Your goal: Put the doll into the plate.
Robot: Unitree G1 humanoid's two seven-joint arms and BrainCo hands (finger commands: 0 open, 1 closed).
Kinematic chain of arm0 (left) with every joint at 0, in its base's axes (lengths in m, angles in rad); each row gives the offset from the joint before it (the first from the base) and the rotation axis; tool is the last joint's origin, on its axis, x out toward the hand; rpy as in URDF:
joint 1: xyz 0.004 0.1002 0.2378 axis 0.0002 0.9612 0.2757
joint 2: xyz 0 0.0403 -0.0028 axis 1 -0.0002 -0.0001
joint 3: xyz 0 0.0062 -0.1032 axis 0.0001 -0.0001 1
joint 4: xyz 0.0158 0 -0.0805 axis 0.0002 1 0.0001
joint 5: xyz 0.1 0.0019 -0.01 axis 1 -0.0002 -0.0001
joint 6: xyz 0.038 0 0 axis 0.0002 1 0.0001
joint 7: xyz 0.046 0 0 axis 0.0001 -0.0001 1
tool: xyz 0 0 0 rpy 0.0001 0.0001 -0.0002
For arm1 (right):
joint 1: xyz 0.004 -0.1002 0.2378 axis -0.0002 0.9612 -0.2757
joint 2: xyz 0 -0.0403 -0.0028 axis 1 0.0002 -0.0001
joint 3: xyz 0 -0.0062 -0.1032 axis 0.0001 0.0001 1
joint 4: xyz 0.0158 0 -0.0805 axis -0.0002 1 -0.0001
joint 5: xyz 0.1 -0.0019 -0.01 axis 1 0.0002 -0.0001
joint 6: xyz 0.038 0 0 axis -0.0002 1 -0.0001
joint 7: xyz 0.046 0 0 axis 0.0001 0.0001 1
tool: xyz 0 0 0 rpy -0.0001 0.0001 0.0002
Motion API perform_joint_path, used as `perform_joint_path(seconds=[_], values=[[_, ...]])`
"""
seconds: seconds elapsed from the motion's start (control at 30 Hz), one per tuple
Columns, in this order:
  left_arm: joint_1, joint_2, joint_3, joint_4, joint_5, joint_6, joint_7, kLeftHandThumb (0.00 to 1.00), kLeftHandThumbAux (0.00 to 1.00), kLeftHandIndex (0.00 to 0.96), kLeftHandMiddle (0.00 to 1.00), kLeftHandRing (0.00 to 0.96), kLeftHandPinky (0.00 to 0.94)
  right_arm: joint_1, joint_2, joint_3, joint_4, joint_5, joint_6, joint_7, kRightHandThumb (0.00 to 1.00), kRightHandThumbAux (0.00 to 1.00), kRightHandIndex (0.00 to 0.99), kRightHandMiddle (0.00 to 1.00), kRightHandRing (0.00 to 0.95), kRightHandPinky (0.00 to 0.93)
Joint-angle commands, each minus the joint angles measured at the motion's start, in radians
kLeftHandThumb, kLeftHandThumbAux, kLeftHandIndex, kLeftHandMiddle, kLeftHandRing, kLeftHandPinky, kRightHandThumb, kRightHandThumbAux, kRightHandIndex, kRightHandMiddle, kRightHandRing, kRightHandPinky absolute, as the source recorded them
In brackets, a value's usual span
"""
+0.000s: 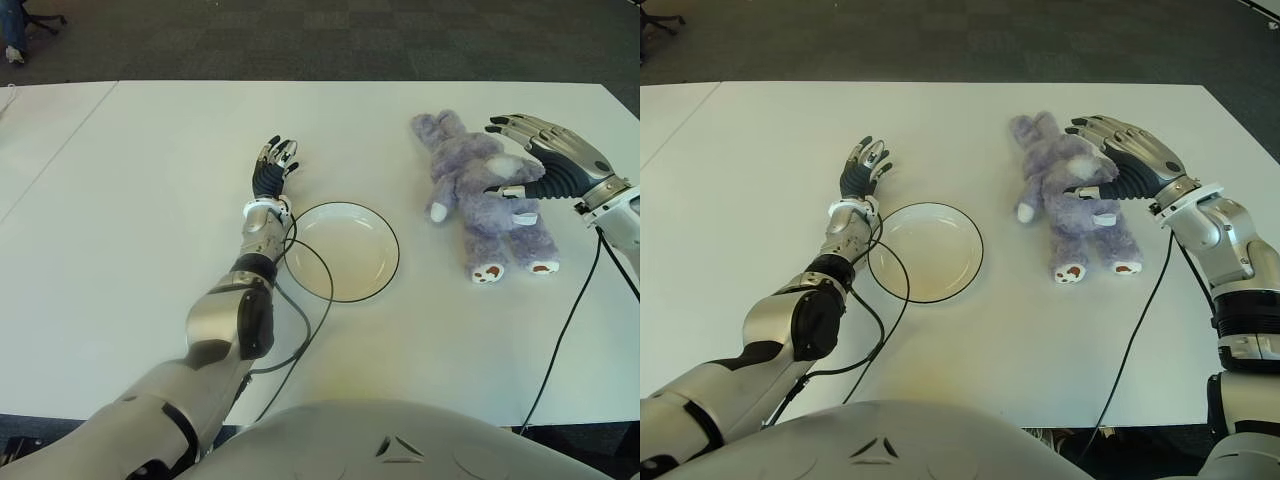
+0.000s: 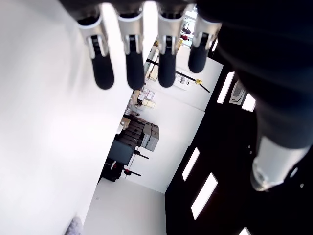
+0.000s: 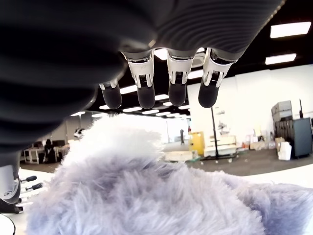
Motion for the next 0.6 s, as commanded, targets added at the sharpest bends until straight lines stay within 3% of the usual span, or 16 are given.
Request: perform_joint_path(seconds=[0.03,0.37,0.6], values=[[0.153,-0.026,0.008,0.117,0.001,0.108,0.042,0.0,0.677,0.172,0.219,0.232,0.26,0.034,-0.031,0.013,0.031,0.007,-0.003,0.051,0.234,0.5,0.066,0.04,0.0,0.0],[0.151,-0.027,0.008,0.117,0.0,0.108,0.034,0.0,0.671,0.159,0.2,0.21,0.229,0.096,-0.049,-0.007,0.022,0.044,0.014,0.086,0.266,0.513,0.062,0.029,0.0,0.0],[0.15,-0.027,0.009,0.117,-0.001,0.11,0.035,0.0,0.67,0.167,0.204,0.209,0.229,0.134,-0.016,-0.008,0.037,0.037,0.056,0.056,0.262,0.537,0.06,0.001,0.0,0.0]])
